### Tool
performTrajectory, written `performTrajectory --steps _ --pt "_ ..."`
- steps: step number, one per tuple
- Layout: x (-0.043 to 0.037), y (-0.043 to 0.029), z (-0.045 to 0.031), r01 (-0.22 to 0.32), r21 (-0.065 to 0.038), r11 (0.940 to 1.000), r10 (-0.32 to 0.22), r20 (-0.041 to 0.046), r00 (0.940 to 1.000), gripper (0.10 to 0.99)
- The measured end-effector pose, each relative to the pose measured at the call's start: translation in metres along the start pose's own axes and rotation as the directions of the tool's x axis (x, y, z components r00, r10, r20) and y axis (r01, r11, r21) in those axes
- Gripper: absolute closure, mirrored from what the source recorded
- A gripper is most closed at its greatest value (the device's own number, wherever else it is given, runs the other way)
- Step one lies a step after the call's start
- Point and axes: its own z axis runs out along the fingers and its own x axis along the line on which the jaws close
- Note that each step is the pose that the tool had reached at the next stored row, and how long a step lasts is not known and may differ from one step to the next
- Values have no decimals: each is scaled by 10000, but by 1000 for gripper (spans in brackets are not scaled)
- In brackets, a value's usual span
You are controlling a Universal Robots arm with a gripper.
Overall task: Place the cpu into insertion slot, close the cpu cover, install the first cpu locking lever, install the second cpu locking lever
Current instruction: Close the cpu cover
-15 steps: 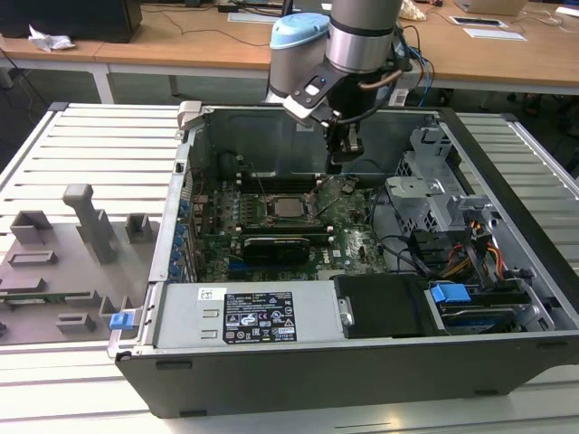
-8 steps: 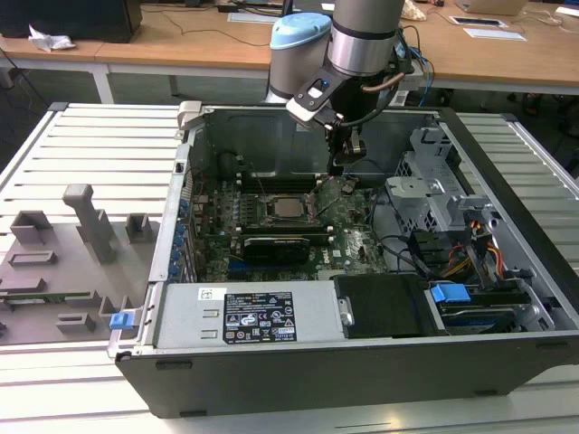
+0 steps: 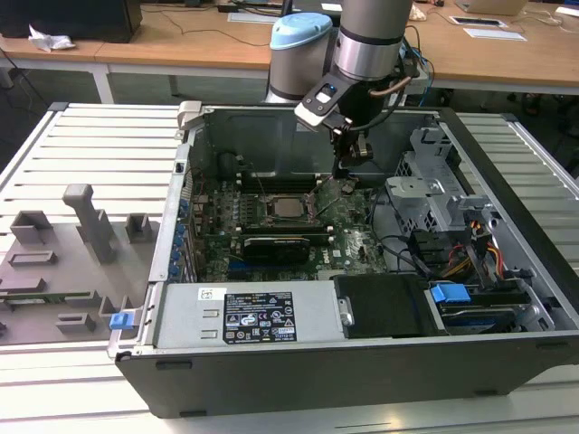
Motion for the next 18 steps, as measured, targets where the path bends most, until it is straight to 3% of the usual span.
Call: performTrajectory --steps 8,18 --pt "-11 100 64 -249 -7 9997 249 2 9997 980" --pt "-22 148 139 -276 -7 9996 276 3 9996 980"
